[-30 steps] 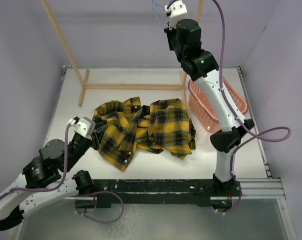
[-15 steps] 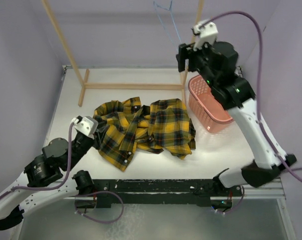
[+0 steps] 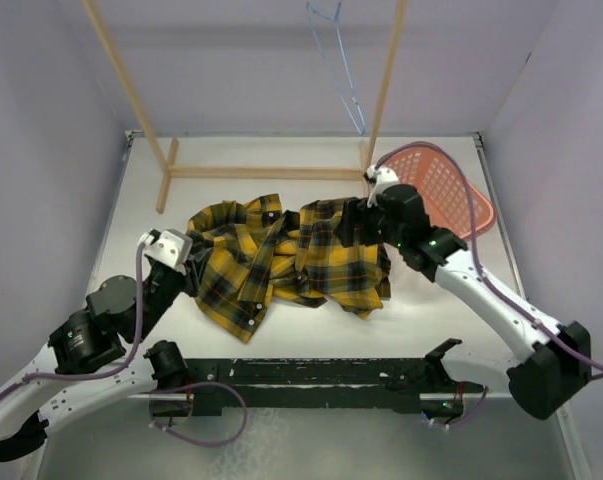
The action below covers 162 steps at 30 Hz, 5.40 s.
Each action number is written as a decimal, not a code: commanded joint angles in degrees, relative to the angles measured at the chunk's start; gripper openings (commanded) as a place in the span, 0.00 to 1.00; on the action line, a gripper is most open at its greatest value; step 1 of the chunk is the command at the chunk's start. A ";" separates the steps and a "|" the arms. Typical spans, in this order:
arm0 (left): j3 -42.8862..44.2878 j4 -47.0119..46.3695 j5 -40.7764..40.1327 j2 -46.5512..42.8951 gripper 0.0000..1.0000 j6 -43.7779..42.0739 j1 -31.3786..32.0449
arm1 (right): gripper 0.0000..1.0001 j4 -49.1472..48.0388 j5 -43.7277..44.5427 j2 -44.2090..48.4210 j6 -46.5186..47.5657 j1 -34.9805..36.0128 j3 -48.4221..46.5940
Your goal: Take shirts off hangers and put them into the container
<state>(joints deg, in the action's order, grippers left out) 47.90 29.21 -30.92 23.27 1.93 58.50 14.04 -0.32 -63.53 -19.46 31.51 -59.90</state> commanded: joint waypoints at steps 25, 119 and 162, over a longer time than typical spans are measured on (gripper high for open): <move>-1.14 -0.66 -7.45 -3.78 0.31 2.03 -0.43 | 1.00 -25.68 -8.41 -41.92 -4.82 14.92 -9.95; -1.51 -1.44 0.08 -3.50 0.32 2.53 -0.70 | 0.00 -7.25 59.20 -41.28 39.12 -24.65 -89.95; -1.31 -0.38 -2.32 -3.90 0.33 2.81 -1.37 | 0.00 15.82 16.84 -28.57 -4.88 -26.54 -37.07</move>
<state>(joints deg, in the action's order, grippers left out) 46.35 30.20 -32.47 20.05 3.92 57.39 32.91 19.57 -90.08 -19.05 6.39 -99.72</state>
